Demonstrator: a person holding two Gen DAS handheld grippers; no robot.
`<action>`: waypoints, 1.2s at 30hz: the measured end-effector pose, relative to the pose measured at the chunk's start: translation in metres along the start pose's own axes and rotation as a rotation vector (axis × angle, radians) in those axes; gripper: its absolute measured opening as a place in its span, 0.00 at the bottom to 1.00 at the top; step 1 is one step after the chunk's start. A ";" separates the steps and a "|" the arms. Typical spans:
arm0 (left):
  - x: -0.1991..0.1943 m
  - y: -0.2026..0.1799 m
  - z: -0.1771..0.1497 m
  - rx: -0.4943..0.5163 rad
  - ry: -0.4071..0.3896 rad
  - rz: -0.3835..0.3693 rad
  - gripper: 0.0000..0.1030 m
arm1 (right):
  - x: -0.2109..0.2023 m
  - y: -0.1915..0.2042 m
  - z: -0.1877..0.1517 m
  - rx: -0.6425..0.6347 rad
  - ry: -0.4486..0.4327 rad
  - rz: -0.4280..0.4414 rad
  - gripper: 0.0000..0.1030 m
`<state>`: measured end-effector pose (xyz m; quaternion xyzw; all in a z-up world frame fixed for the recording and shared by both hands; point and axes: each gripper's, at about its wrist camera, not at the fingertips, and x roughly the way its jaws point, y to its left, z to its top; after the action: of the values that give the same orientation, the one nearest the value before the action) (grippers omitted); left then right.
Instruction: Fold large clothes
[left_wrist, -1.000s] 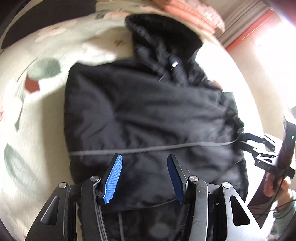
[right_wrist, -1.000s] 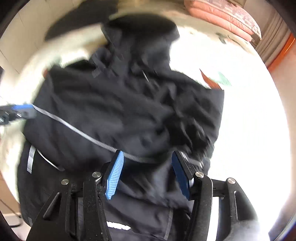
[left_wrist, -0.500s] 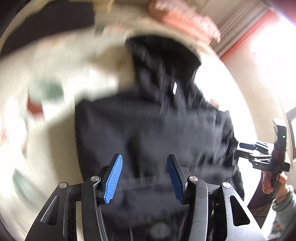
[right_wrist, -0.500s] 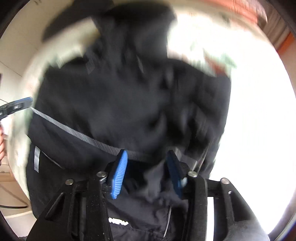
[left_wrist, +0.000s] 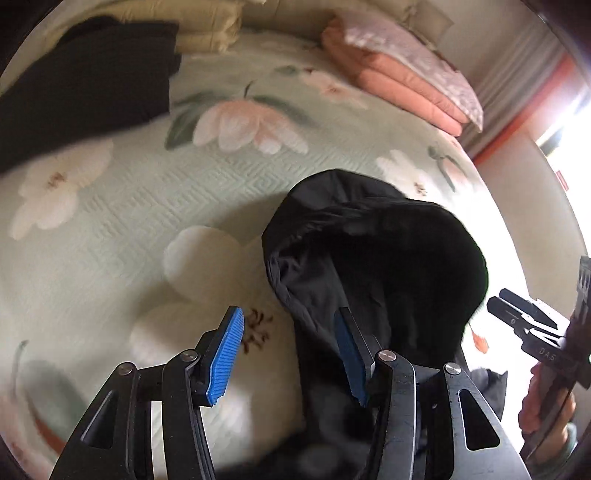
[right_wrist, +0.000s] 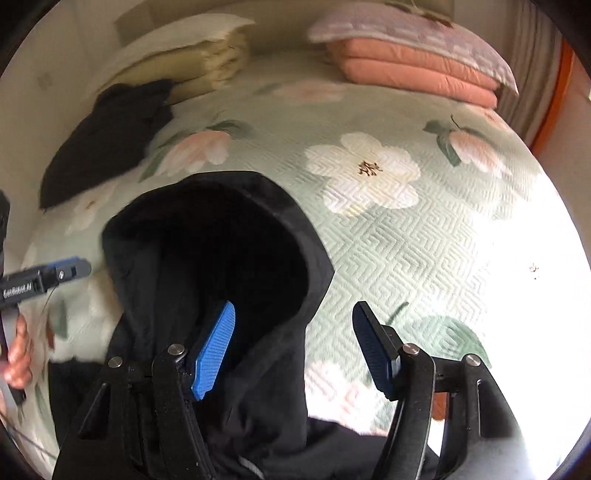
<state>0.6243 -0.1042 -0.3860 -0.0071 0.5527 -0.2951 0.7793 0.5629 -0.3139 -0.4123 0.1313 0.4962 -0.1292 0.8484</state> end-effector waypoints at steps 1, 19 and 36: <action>0.012 0.004 0.004 -0.026 0.003 -0.017 0.51 | 0.012 -0.001 0.002 0.016 0.018 -0.003 0.66; 0.079 0.116 -0.025 -0.419 0.097 -0.459 0.22 | 0.073 -0.040 -0.051 -0.078 0.081 -0.029 0.15; 0.011 -0.024 0.051 0.072 -0.019 -0.269 0.38 | 0.008 0.032 0.037 -0.277 -0.059 0.133 0.66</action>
<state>0.6600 -0.1452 -0.3673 -0.0557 0.5283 -0.4165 0.7378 0.6072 -0.2978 -0.3987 0.0420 0.4743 -0.0068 0.8794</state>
